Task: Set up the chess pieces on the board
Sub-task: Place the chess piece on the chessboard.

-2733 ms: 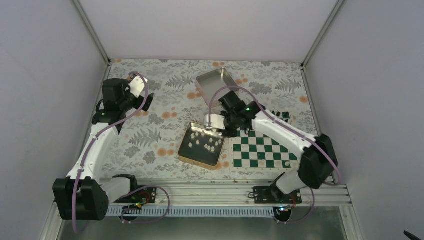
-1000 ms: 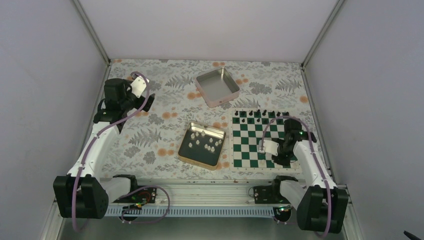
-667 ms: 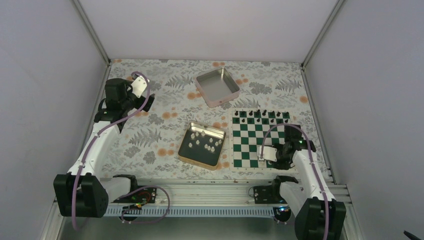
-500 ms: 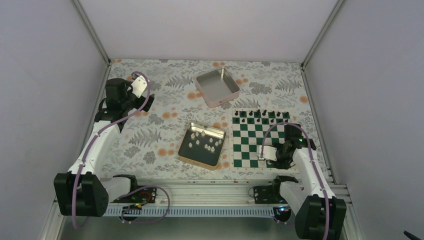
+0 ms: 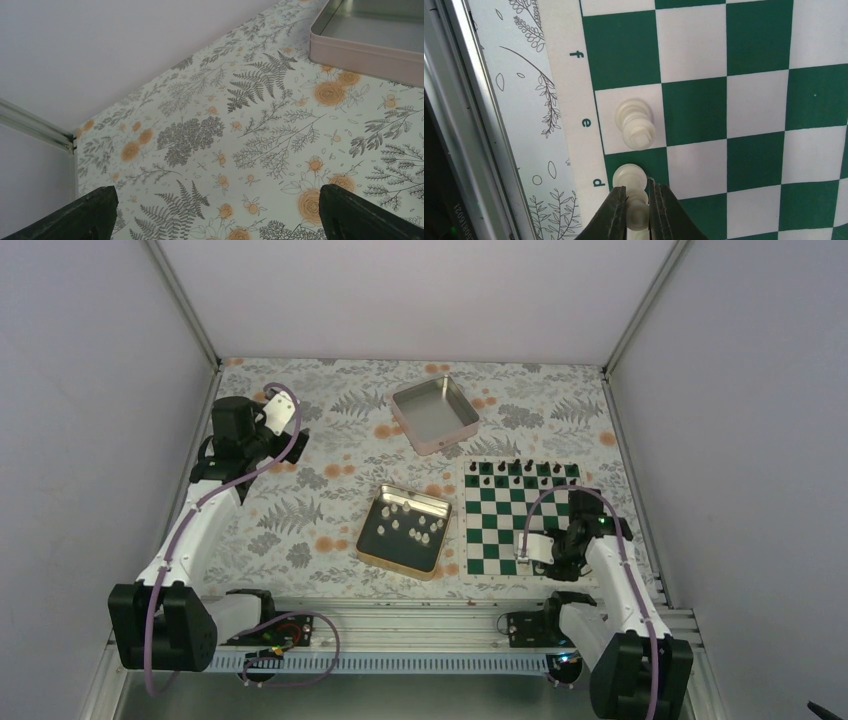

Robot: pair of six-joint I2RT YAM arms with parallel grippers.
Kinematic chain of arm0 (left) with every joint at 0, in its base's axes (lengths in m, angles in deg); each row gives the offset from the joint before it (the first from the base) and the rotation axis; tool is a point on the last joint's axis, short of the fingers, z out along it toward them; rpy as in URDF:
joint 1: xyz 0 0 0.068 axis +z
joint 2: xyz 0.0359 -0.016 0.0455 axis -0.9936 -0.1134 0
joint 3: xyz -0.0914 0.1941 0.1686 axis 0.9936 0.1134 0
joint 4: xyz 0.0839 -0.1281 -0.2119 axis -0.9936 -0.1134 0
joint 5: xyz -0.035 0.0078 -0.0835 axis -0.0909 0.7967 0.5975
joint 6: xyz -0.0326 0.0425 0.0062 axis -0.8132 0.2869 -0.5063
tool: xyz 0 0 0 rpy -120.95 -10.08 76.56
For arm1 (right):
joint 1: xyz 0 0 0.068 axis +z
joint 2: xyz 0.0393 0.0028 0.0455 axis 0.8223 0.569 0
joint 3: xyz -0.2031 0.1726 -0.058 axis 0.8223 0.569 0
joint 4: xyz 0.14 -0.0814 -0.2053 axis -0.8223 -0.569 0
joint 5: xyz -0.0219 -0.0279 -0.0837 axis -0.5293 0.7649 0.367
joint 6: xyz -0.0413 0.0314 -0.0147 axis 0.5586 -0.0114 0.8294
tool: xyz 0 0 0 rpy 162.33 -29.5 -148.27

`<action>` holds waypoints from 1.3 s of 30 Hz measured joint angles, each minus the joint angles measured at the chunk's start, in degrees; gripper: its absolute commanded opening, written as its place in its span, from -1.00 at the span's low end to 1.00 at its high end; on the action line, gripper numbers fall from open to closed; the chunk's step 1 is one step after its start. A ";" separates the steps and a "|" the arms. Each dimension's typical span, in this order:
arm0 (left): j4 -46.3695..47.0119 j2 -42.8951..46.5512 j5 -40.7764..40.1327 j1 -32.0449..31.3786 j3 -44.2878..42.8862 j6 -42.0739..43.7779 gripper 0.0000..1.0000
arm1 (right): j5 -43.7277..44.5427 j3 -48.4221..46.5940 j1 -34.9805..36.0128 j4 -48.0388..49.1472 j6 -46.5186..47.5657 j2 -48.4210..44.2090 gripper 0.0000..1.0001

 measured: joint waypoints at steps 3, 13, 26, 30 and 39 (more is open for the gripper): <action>0.00 0.00 0.00 0.00 0.00 0.00 1.00 | 0.39 0.24 -0.02 0.42 -0.22 -0.28 -0.92; 0.00 0.00 0.00 0.00 0.00 0.00 1.00 | 1.09 1.29 -0.04 1.66 -0.79 -0.24 -0.78; -0.02 0.00 0.00 0.00 0.00 0.07 1.00 | 0.33 0.09 -0.04 1.16 -3.13 -0.57 -0.35; -0.02 0.00 0.00 0.00 0.00 0.28 1.00 | 0.15 -1.62 -0.04 0.17 -3.48 -1.05 -0.33; -0.15 0.00 0.00 0.00 -0.02 0.87 1.00 | -3.63 -15.82 -0.24 -3.54 -3.43 2.32 -0.26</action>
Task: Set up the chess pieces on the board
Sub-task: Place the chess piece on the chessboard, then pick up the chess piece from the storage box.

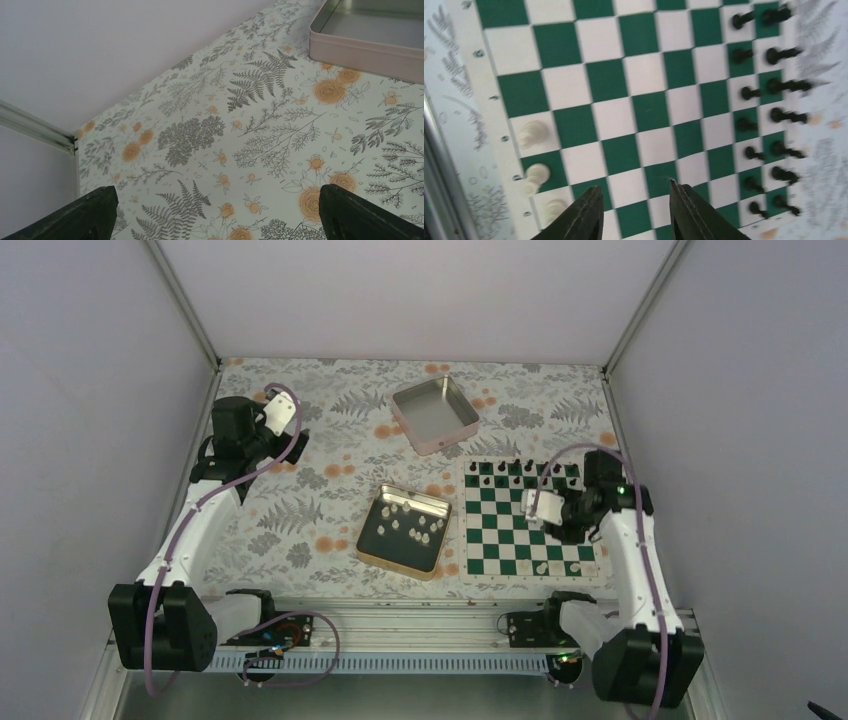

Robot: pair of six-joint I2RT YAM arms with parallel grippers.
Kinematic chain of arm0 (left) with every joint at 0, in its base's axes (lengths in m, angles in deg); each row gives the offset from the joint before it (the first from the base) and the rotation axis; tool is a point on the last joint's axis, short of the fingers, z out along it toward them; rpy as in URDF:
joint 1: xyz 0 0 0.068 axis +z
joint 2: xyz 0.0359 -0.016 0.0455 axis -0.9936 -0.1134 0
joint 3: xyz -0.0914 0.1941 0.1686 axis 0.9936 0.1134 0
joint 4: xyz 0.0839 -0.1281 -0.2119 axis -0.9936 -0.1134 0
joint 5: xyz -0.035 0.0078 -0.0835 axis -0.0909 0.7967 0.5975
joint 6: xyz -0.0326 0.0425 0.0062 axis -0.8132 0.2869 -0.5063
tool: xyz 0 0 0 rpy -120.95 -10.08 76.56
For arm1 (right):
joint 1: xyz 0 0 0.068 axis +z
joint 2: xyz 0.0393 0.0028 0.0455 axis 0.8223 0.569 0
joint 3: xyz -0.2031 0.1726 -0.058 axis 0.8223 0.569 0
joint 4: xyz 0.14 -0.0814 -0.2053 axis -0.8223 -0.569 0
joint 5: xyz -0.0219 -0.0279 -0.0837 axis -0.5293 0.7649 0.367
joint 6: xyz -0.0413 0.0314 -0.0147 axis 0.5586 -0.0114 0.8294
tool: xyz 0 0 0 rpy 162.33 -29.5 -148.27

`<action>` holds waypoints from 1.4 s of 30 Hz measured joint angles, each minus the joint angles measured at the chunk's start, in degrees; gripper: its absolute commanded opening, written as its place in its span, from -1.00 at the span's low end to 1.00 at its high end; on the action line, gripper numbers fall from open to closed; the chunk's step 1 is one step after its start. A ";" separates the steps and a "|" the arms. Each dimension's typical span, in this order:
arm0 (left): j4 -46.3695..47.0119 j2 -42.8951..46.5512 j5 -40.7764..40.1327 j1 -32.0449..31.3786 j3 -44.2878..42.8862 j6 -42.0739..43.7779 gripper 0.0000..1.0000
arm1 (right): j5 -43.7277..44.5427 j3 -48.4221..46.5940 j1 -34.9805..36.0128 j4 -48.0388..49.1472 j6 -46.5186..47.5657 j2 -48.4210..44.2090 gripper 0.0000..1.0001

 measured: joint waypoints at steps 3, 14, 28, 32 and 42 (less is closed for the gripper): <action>-0.02 0.00 0.00 0.00 -0.02 0.04 1.00 | -2.69 -7.96 1.03 -0.33 -0.94 6.60 -0.19; -0.20 0.00 -0.02 0.00 -0.04 0.04 1.00 | -2.23 -23.87 30.42 4.07 -16.04 27.30 -0.12; -0.04 -0.02 -0.46 0.00 -0.04 0.04 1.00 | 0.72 -35.04 50.42 14.69 -26.64 47.60 -0.12; 0.17 0.00 -0.46 0.00 -0.02 0.00 1.00 | 1.86 -35.23 51.47 17.46 -27.47 51.71 -0.12; 0.20 0.17 -0.44 0.00 0.24 0.00 1.00 | 4.76 -35.32 51.91 20.55 -28.20 54.64 -0.16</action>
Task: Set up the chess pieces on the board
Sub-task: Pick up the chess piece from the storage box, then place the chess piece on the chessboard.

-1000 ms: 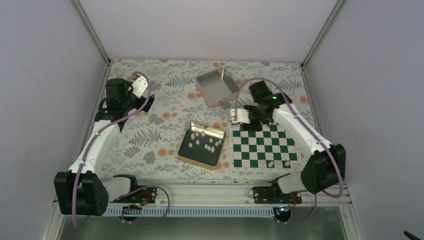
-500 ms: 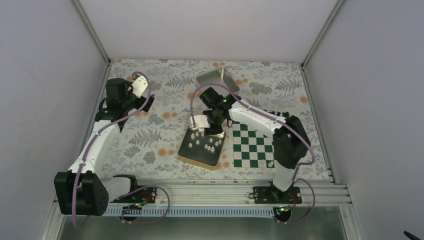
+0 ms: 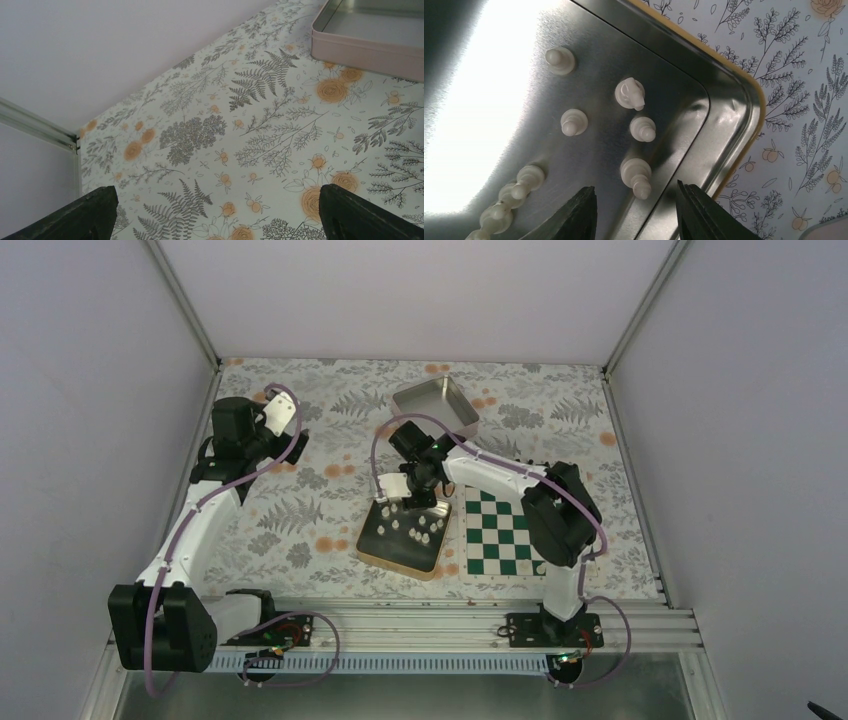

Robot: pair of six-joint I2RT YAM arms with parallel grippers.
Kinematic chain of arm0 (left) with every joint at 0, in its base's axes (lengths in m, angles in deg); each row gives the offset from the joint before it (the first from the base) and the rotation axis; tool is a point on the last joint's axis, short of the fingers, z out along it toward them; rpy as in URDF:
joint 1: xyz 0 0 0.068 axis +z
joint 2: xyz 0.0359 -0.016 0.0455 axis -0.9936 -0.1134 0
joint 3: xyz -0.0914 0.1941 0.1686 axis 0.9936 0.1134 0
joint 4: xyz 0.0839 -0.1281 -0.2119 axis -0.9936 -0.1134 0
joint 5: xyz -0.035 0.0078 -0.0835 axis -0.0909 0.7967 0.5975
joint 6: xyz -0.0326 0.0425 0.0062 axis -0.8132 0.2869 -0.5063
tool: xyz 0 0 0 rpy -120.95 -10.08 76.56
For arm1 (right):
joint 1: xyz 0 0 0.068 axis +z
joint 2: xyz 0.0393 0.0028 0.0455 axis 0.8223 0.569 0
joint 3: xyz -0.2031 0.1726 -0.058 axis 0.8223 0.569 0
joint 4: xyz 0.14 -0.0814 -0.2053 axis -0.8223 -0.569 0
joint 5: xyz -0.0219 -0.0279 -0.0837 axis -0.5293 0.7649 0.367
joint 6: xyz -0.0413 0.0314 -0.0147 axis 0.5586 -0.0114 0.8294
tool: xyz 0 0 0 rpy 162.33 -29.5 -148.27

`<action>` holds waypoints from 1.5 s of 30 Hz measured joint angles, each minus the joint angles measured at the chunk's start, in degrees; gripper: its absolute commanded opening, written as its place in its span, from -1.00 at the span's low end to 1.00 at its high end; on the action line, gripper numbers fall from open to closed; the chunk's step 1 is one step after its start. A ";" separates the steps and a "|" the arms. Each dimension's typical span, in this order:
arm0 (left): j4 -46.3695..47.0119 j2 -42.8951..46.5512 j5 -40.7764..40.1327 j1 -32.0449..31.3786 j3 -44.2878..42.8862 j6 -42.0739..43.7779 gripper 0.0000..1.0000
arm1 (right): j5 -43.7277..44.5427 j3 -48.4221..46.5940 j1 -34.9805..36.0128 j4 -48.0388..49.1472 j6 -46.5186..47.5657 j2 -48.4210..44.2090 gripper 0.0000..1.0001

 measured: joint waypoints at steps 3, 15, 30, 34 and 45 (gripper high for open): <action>-0.02 0.00 0.02 0.00 0.00 -0.02 1.00 | 0.68 -0.02 0.17 0.46 -0.04 0.48 -0.17; 0.00 0.02 0.04 -0.04 0.00 0.00 1.00 | 1.77 -0.02 0.24 0.90 -0.09 3.41 -0.74; -0.02 0.04 0.44 -0.02 0.00 0.00 1.00 | 0.70 0.70 0.11 -1.05 -2.86 -5.25 -0.90; -0.02 0.07 0.42 -0.02 0.00 0.00 1.00 | 0.28 4.39 -1.01 -2.51 -3.96 -17.16 -0.90; -0.02 0.15 0.44 -0.04 0.00 -0.02 1.00 | 0.85 22.14 -12.09 -9.38 -4.92 -39.69 -0.91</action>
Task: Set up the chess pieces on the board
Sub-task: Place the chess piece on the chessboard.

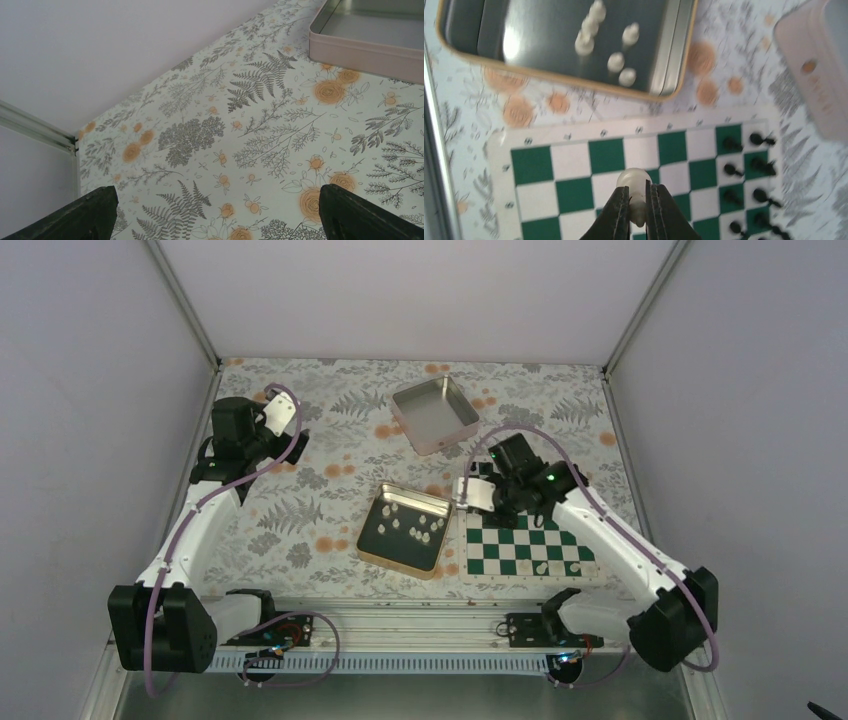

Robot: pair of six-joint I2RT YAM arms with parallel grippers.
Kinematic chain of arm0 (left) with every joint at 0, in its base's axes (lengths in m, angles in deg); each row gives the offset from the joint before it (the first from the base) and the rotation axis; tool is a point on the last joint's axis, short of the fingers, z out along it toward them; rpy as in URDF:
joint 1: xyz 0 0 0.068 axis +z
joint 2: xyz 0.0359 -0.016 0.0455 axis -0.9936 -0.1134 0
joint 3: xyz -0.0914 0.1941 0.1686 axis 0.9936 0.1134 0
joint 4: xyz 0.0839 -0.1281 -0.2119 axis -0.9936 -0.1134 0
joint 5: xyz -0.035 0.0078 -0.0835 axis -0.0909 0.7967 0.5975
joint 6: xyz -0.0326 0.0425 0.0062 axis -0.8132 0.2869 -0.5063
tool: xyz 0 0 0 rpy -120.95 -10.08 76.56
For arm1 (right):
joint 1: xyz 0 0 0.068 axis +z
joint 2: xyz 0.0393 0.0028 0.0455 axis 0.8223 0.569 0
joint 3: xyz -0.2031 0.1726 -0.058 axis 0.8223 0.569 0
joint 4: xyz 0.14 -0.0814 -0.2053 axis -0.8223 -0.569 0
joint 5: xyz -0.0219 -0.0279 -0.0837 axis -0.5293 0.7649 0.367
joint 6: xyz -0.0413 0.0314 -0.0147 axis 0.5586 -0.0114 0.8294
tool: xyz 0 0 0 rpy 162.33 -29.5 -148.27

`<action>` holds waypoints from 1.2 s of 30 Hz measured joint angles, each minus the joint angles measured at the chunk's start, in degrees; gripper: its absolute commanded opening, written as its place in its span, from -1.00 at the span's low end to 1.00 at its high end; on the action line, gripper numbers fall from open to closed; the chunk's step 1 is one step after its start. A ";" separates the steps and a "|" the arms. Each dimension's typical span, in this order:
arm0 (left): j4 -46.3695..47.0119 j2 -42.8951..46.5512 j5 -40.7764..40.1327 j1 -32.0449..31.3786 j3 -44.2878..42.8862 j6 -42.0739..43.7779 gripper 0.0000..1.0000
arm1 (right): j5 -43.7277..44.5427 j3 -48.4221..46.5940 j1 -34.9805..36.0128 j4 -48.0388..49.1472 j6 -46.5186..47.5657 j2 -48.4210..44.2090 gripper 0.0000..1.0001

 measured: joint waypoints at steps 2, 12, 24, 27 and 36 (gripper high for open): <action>0.00 0.00 0.00 0.00 0.00 0.00 1.00 | 0.00 3.04 -2.45 -1.46 0.50 -2.78 -0.92; 0.00 0.11 0.00 0.00 0.00 -0.02 1.00 | -0.59 14.34 -5.77 -2.75 2.60 -7.74 -0.91; 0.00 0.09 -0.02 0.00 0.00 -0.02 1.00 | -1.42 20.70 -5.77 -1.05 4.50 -7.28 -0.92; 0.00 0.02 -0.02 0.00 0.00 -0.02 1.00 | -2.14 20.79 -5.73 -1.03 5.07 -6.86 -0.91; 0.00 -0.24 -0.17 0.00 0.00 -0.02 1.00 | -3.06 20.79 -3.67 -1.05 5.88 -4.26 -0.92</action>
